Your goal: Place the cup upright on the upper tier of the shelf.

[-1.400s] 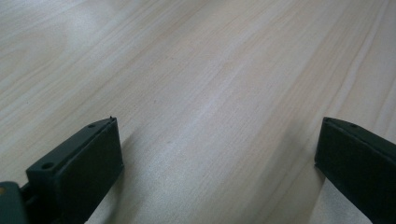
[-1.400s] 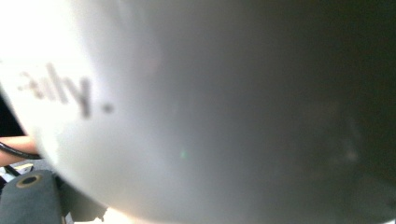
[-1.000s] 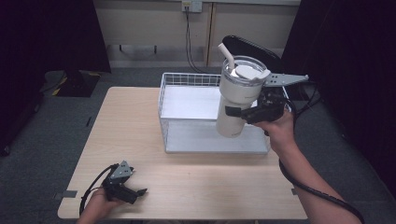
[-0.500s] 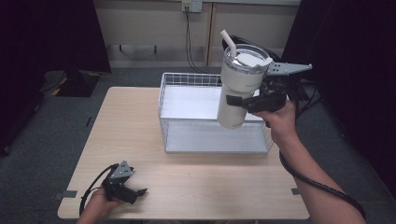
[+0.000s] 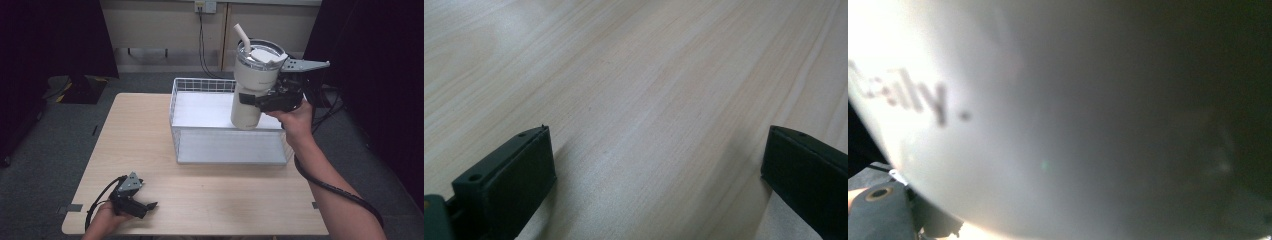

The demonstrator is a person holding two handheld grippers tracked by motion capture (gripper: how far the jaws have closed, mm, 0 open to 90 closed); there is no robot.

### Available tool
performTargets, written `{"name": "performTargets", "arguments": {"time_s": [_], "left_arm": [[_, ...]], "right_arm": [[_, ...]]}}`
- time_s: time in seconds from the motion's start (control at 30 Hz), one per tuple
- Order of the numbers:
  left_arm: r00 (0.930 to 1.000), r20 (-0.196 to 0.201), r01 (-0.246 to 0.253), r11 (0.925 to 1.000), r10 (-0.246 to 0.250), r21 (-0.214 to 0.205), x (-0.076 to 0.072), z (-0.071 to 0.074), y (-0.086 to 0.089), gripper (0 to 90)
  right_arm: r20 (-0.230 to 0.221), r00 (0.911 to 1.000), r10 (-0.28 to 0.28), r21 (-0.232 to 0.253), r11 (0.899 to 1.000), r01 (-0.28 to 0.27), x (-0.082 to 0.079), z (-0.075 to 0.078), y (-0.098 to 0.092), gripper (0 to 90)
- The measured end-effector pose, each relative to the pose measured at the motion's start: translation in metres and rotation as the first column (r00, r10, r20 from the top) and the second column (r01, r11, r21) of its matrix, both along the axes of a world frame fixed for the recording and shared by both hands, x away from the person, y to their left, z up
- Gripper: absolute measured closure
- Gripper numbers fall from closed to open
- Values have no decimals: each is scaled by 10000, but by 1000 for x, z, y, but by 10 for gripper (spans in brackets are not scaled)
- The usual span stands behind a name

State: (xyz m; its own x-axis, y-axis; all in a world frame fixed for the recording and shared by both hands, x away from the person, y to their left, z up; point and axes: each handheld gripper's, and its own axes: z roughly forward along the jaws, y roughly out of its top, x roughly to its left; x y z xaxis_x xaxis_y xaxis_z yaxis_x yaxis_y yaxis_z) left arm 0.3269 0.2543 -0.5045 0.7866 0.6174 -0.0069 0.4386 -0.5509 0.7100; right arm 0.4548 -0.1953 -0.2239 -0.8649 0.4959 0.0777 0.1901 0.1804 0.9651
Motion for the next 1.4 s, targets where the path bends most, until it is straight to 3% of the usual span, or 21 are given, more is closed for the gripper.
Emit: {"name": "performTargets", "arguments": {"time_s": [0.8,1.4], "left_arm": [[10000,0,6,10000,-6,5,0,0,0,1],[10000,0,5,10000,-5,3,0,0,0,1]], "right_arm": [[63,9965,-839,135,9964,839,28,-10,7,96],[141,9843,-1757,29,9844,1757,45,-18,6,96]]}}
